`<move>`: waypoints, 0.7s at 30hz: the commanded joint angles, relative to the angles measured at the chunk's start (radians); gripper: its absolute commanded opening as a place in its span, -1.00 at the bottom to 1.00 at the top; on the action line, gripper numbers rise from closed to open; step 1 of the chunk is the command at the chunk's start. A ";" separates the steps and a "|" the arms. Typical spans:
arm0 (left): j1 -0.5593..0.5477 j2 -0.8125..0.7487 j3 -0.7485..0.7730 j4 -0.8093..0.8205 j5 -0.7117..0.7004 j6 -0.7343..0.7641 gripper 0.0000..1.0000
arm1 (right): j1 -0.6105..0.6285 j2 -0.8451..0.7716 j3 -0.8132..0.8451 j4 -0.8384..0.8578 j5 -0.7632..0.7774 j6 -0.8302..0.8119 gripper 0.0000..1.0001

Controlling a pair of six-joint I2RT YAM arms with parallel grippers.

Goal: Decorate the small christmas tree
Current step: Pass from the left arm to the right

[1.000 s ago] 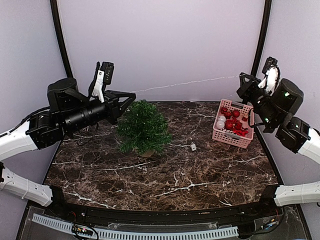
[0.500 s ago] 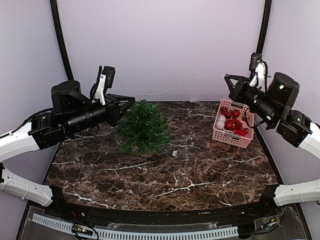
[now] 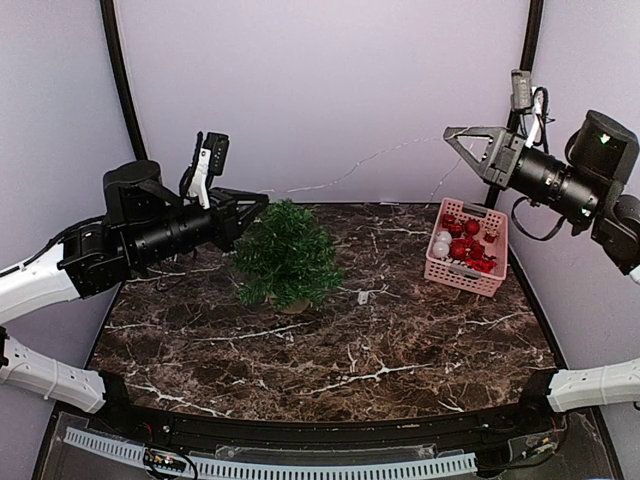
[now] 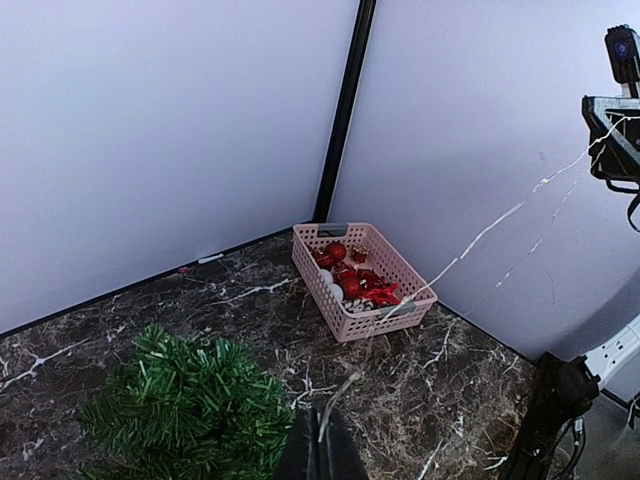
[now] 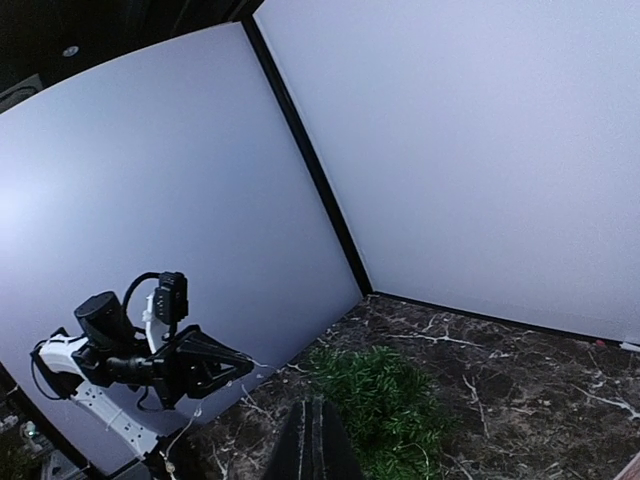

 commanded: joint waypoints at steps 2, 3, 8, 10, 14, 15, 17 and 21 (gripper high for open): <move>0.013 -0.019 -0.027 -0.021 0.040 0.003 -1.00 | -0.004 -0.010 0.017 0.046 -0.183 0.047 -1.00; 0.016 -0.014 -0.030 -0.024 0.058 0.005 -1.00 | -0.004 -0.012 0.001 0.059 -0.187 0.051 -1.00; 0.018 0.004 -0.037 -0.050 0.178 0.023 -0.99 | -0.004 0.011 -0.103 0.096 -0.144 0.074 -1.00; 0.018 0.008 -0.038 -0.060 0.239 0.031 -0.80 | -0.004 0.029 -0.138 0.116 -0.147 0.085 -1.00; 0.017 0.005 -0.032 -0.103 0.320 0.052 -0.35 | -0.004 0.056 -0.185 0.151 -0.181 0.093 -1.00; 0.017 0.001 -0.028 -0.125 0.337 0.058 -0.14 | -0.004 0.059 -0.189 0.153 -0.181 0.090 -1.00; 0.016 -0.006 -0.010 -0.170 0.349 0.073 0.22 | -0.004 0.062 -0.196 0.152 -0.180 0.081 -1.00; 0.017 -0.019 0.046 -0.240 0.349 0.099 0.61 | -0.004 0.063 -0.202 0.159 -0.198 0.067 -1.00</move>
